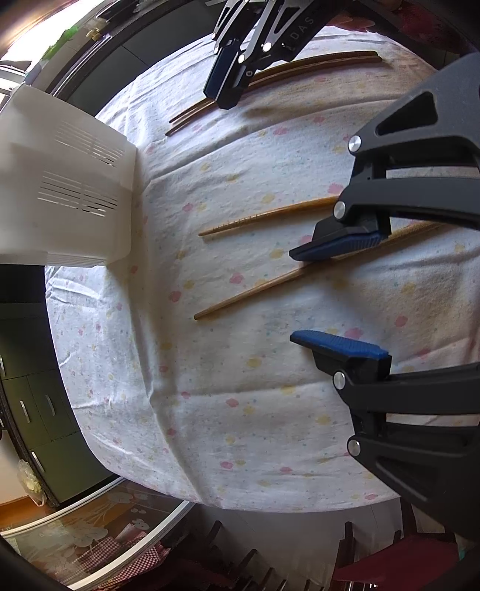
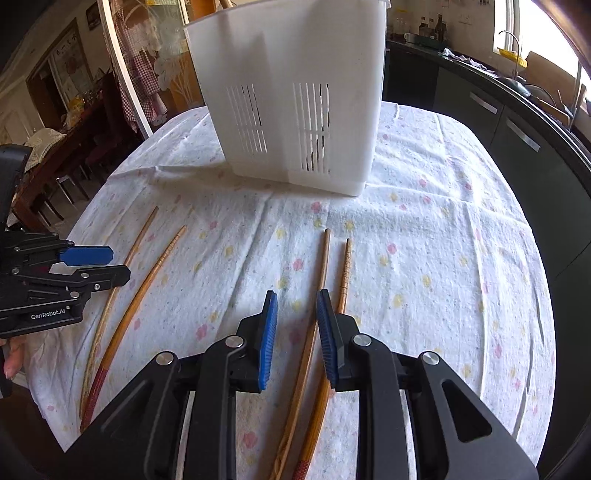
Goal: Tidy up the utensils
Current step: 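Lower both open grippers toward the next pair of chopsticks on the cloth, then close the left gripper on a chopstick while the right gripper grasps another chopstick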
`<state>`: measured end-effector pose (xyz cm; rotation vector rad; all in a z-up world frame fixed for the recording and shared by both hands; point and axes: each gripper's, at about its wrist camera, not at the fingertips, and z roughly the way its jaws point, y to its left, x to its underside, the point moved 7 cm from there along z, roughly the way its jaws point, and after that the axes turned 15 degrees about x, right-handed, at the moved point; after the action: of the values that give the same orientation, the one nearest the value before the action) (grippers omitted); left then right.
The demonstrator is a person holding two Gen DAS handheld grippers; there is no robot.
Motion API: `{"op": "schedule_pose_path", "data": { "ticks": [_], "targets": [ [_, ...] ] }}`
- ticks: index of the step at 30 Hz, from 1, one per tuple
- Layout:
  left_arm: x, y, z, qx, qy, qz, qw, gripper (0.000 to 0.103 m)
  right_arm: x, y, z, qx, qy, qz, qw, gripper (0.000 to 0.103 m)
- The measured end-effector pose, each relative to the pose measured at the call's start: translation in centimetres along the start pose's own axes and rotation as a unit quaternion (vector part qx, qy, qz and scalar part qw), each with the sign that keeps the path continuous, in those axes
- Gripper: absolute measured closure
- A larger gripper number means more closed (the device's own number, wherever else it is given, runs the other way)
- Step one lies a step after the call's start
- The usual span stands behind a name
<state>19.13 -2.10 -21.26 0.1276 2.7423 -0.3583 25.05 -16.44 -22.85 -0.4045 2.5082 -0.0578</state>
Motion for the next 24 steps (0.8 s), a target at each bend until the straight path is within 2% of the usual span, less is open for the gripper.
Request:
{"op": "schedule_pose_path", "data": {
  "ticks": [10,13,15,19,21,24],
  "targets": [
    [0.0,-0.2,0.0,0.0,-0.008,0.0,1.0,0.065,-0.9,1.1,1.3,0.022,0.029,-0.024,0.999,0.079],
    [0.0,-0.2,0.0,0.002,-0.01,0.0,0.9999,0.064,-0.8,1.6,1.3,0.021,0.024,-0.02,0.999,0.082],
    [0.0,-0.2,0.0,0.002,-0.011,0.001,0.9999,0.065,-0.8,1.6,1.1,0.017,0.021,-0.013,1.0,0.089],
    [0.0,-0.1,0.0,0.005,-0.02,-0.001,0.9998,0.066,-0.5,1.7,0.9,0.008,0.013,-0.004,1.0,0.097],
    [0.0,-0.3,-0.1,0.009,-0.025,0.001,0.9997,0.082,-0.5,1.7,0.8,0.0,0.011,0.001,1.0,0.097],
    [-0.1,-0.5,0.0,0.018,-0.024,0.0,0.9995,0.093,-0.3,1.5,0.5,-0.012,0.008,0.008,1.0,0.097]
  ]
}}
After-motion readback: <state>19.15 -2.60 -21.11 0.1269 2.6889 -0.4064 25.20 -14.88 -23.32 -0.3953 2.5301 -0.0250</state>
